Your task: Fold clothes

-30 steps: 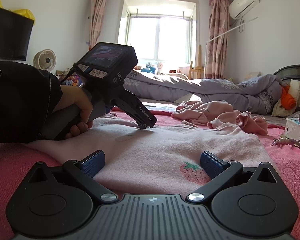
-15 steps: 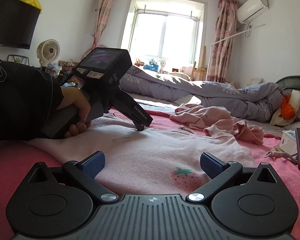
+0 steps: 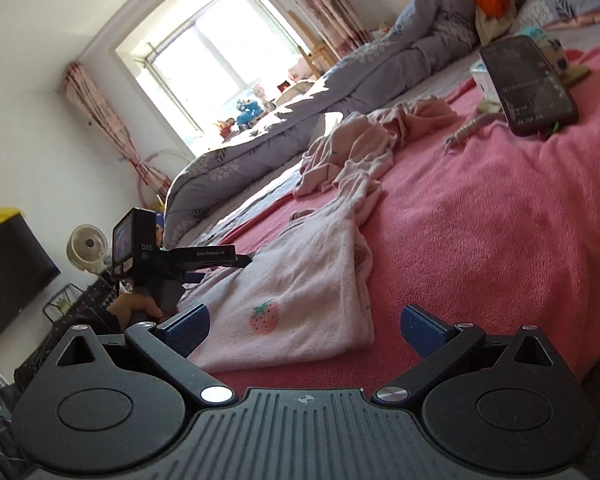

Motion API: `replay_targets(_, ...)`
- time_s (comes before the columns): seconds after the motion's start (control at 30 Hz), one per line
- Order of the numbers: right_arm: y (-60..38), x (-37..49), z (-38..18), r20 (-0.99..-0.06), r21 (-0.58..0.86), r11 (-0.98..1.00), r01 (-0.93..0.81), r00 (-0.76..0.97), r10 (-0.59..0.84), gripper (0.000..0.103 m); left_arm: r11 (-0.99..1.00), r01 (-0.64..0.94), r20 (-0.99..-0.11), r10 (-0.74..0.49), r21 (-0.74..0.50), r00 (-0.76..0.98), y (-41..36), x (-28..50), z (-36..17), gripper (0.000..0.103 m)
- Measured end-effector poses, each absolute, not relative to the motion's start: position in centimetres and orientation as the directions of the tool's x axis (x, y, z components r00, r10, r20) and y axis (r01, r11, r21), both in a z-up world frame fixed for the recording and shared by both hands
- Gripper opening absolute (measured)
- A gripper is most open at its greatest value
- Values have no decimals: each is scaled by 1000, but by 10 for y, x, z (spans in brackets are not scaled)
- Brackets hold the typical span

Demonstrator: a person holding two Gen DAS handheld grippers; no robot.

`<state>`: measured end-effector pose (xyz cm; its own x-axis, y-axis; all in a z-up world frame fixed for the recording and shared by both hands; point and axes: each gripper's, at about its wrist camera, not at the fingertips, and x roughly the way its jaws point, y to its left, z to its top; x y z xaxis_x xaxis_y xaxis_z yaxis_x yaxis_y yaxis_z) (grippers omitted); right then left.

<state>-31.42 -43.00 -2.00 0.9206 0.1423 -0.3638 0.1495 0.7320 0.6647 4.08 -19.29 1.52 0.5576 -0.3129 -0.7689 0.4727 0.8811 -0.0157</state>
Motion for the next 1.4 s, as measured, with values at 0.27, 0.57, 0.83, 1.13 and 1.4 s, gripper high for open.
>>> replay_targets(0.27, -448, -302, -42, -267, 839, 535, 95, 930, 253, 103, 761, 636, -699, -386, 128, 602, -177, -77, 22, 103)
replay_targets(0.57, -437, -294, -40, -231, 855, 517, 38, 920, 316, 102, 798, 596, -658, -406, 83, 635, -161, -98, 6, 103)
replay_targets(0.83, -444, -283, -48, -213, 892, 443, 90, 948, 235, 95, 819, 568, -628, -404, 76, 665, -137, -130, 3, 103)
replay_targets(1.13, -445, -252, -40, -387, 810, 520, 271, 914, 126, 17, 932, 363, -562, -308, -16, 768, -57, -146, 24, 103)
replay_targets(1.4, -326, -177, 56, -283, 513, 858, -12, 941, 183, 15, 971, -84, -564, -60, -225, 824, 86, -129, 15, 103)
